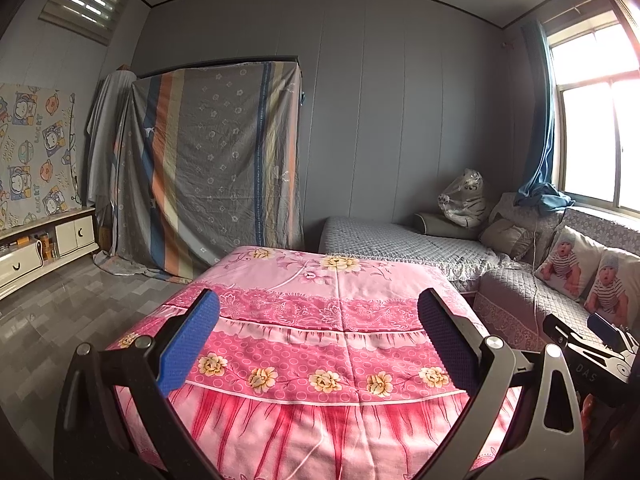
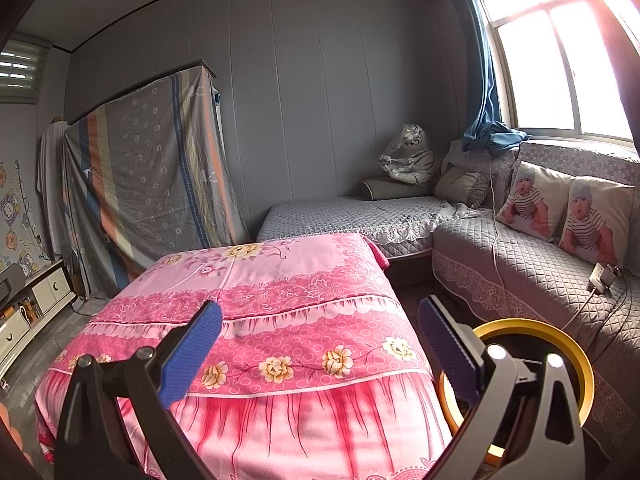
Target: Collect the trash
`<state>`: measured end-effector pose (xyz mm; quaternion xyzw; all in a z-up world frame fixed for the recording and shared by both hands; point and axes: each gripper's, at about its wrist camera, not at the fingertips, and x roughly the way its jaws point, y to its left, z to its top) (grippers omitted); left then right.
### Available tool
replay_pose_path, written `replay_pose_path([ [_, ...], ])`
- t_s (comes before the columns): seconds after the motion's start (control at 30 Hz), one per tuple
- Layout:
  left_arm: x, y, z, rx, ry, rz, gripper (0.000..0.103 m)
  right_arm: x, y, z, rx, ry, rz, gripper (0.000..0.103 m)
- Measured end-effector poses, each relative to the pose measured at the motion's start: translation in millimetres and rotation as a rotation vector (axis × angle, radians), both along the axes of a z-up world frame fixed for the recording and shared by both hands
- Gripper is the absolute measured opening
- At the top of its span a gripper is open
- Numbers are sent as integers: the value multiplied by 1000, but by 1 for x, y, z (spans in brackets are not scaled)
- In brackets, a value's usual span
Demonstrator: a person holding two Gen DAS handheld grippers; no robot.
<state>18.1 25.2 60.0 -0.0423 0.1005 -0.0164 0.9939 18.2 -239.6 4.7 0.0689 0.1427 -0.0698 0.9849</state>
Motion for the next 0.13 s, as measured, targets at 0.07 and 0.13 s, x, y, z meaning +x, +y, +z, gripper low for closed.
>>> replay_pose_path([
  [0.07, 1, 0, 1, -4, 3, 0, 95, 0, 0, 0, 0, 0, 0, 95],
  [0.13, 1, 0, 1, -6, 5, 1, 95, 0, -1, 0, 0, 0, 1, 95],
])
